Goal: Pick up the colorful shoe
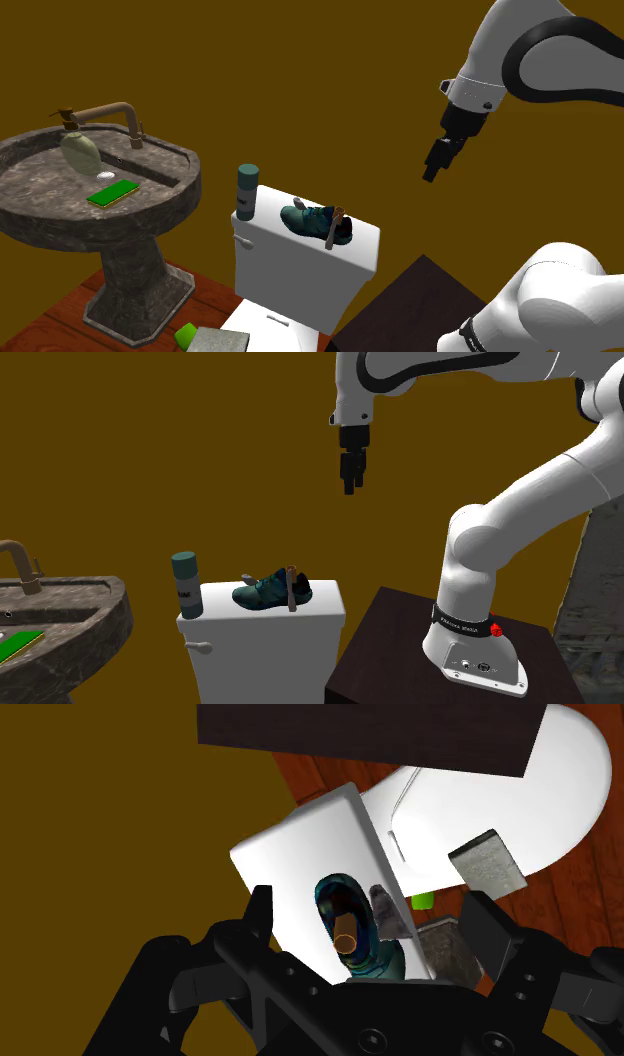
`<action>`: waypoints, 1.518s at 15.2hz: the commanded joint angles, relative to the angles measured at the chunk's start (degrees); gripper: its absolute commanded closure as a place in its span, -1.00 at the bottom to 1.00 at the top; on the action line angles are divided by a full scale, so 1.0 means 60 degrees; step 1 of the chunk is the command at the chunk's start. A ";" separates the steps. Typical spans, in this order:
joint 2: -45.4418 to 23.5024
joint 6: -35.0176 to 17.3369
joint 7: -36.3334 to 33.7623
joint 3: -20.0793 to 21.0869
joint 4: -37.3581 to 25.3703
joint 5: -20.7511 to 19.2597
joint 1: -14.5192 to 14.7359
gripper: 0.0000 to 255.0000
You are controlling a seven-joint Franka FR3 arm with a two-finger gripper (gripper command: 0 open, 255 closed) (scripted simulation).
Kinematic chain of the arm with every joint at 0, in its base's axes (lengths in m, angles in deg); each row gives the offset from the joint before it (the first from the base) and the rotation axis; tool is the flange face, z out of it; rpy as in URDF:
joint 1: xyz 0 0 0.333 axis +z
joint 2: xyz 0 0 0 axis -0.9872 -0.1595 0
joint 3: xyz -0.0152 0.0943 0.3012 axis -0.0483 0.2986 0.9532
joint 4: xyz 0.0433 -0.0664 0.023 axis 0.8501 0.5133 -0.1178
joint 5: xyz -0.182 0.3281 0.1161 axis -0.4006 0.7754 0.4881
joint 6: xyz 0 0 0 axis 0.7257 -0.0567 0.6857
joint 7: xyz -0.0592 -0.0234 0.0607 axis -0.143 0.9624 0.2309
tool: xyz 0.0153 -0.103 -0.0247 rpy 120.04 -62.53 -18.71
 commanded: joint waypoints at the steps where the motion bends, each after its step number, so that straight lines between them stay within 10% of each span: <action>1: 0.0000 0.0000 0.0000 0.0000 0.0000 0.0000 0.0000 -1.00; 14: -0.3452 -0.4814 0.3224 -0.1845 0.0880 0.0619 0.0828 -1.00; 23: -0.6951 -0.7113 0.6466 -0.2742 -0.0186 0.2792 0.1817 -1.00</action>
